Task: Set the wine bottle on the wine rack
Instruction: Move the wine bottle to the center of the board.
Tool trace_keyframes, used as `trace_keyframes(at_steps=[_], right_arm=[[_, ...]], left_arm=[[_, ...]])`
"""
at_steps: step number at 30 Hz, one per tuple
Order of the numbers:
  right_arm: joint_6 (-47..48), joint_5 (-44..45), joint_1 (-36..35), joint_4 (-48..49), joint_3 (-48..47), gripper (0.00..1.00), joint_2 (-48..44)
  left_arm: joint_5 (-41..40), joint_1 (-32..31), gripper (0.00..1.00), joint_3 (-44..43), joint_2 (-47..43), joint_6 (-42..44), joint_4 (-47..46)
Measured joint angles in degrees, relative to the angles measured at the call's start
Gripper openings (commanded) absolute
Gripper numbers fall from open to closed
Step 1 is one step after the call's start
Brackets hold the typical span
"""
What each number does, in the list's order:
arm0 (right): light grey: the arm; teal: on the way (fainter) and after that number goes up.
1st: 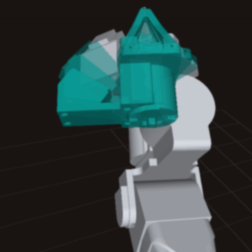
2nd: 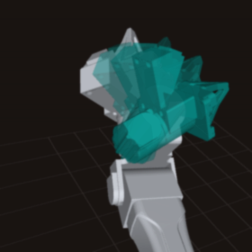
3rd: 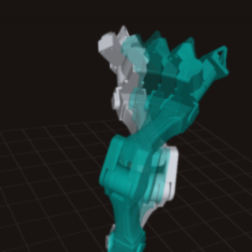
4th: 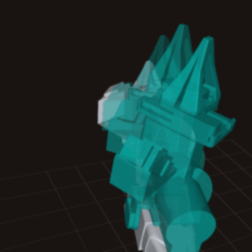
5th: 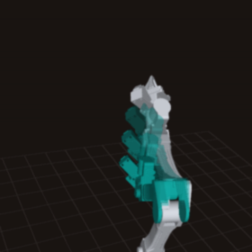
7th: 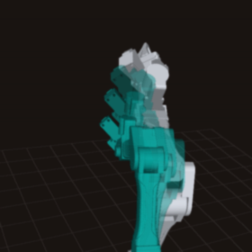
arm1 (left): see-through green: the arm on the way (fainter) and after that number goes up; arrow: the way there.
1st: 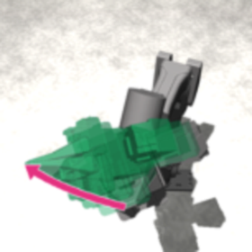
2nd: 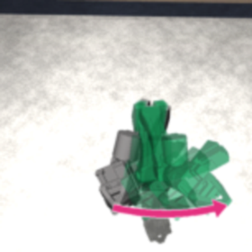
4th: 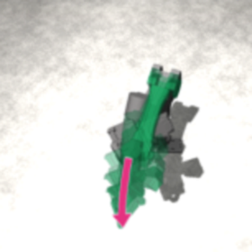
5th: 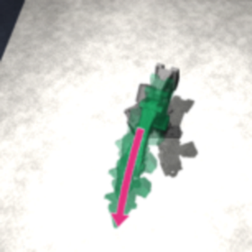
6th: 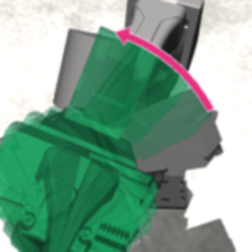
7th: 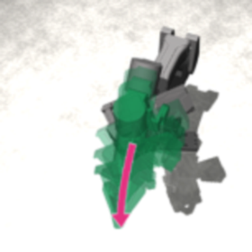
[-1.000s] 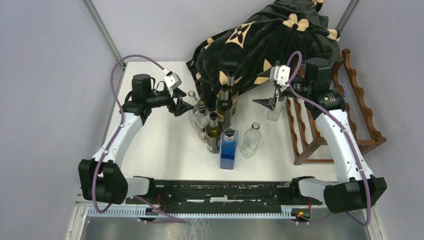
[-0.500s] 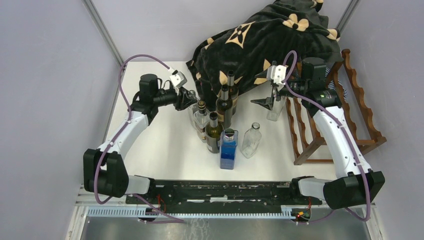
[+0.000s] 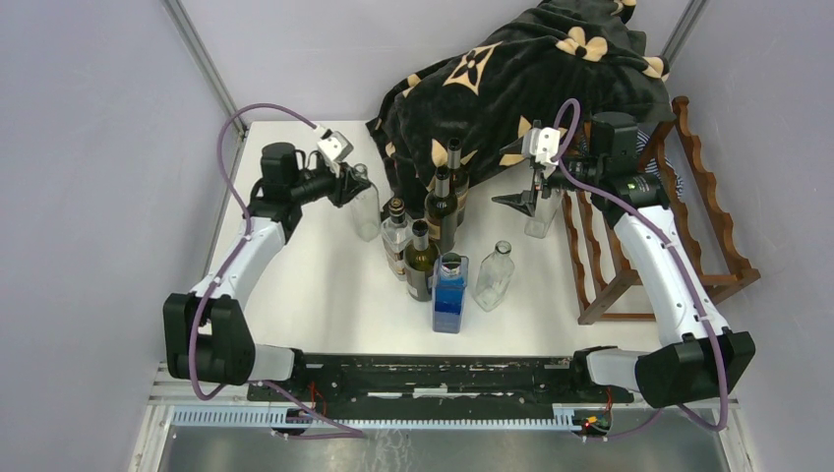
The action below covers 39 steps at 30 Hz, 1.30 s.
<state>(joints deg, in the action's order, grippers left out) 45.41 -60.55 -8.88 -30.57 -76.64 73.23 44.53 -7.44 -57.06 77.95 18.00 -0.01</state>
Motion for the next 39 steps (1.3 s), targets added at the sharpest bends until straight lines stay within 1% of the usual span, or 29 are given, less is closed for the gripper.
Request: trace_keyframes(at_steps=[5,9,14,17,22,27,30,36,39], right_arm=[[0.09,-0.02,-0.13,0.0,-0.59,0.98,0.15],[0.11,-0.04,-0.39,0.07,-1.16,0.98,0.76],[0.11,-0.11,-0.5,0.07,-1.16,0.98,1.62],[0.11,-0.17,-0.61,0.04,-1.18,0.98,2.1],[0.09,-0.22,-1.01,0.2,-1.25,0.98,2.45],[0.04,-0.22,-1.25,0.85,-1.25,0.98,2.49],[-0.07,-0.22,-1.4,1.05,-1.25,0.98,2.49],[-0.11,-0.2,-1.6,1.36,-1.25,0.98,2.49],[-0.13,-0.22,-1.62,1.38,-1.27,0.98,2.49]], left_arm=[[-6.1,5.62,0.02,-0.2,0.04,-0.09,-1.86],[-11.72,10.36,0.02,-0.2,1.25,-1.46,-6.23],[-19.5,16.17,0.02,-0.35,4.98,-3.74,-13.11],[-23.04,19.28,0.02,-2.23,7.98,-5.01,-15.72],[-27.63,22.64,0.02,-4.37,10.95,-6.16,-17.88],[-29.9,23.61,0.03,-5.01,11.65,-6.4,-18.12],[-30.45,23.74,0.06,-5.42,12.33,-6.67,-18.62],[-30.69,24.57,0.35,-5.44,12.44,-9.09,-18.93],[-30.93,25.42,0.47,-5.4,12.41,-10.73,-18.99]])
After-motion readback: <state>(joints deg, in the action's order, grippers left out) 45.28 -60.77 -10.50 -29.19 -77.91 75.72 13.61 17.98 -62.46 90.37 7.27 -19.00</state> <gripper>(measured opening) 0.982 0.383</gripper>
